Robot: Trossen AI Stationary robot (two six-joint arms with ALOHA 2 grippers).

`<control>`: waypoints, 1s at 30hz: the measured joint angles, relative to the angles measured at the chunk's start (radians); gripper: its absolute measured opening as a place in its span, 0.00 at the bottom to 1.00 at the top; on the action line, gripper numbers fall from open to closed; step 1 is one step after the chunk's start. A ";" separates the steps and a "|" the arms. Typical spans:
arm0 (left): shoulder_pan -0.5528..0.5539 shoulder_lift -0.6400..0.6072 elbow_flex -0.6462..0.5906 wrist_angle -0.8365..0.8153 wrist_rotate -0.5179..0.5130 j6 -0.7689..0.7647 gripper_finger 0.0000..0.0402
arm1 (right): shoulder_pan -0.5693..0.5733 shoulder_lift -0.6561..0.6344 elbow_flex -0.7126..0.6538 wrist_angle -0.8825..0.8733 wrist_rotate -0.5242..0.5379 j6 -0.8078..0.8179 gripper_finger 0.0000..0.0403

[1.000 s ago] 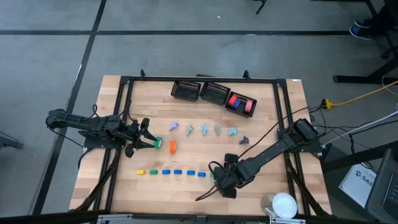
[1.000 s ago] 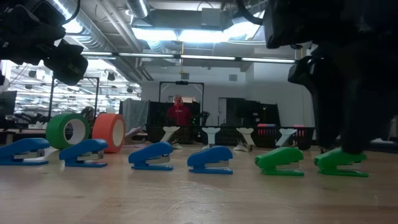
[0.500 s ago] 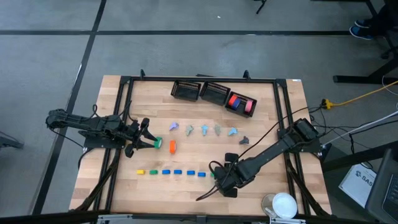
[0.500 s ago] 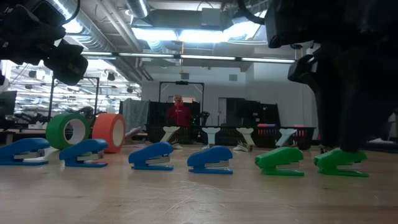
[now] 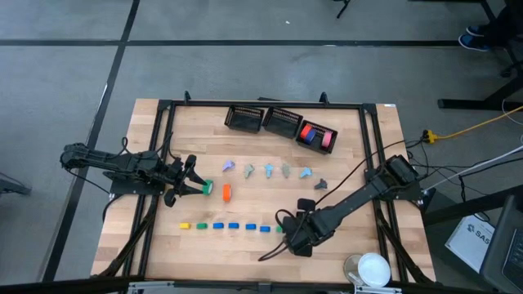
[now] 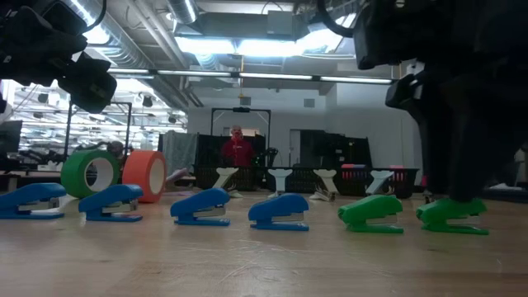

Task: Pick and place Stapler, Stapler remover, tape
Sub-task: Put the green stapler into the middle black bin

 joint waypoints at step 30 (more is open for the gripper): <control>0.000 0.000 0.000 0.000 0.000 0.000 0.37 | -0.060 -0.024 -0.056 0.054 -0.118 0.006 0.17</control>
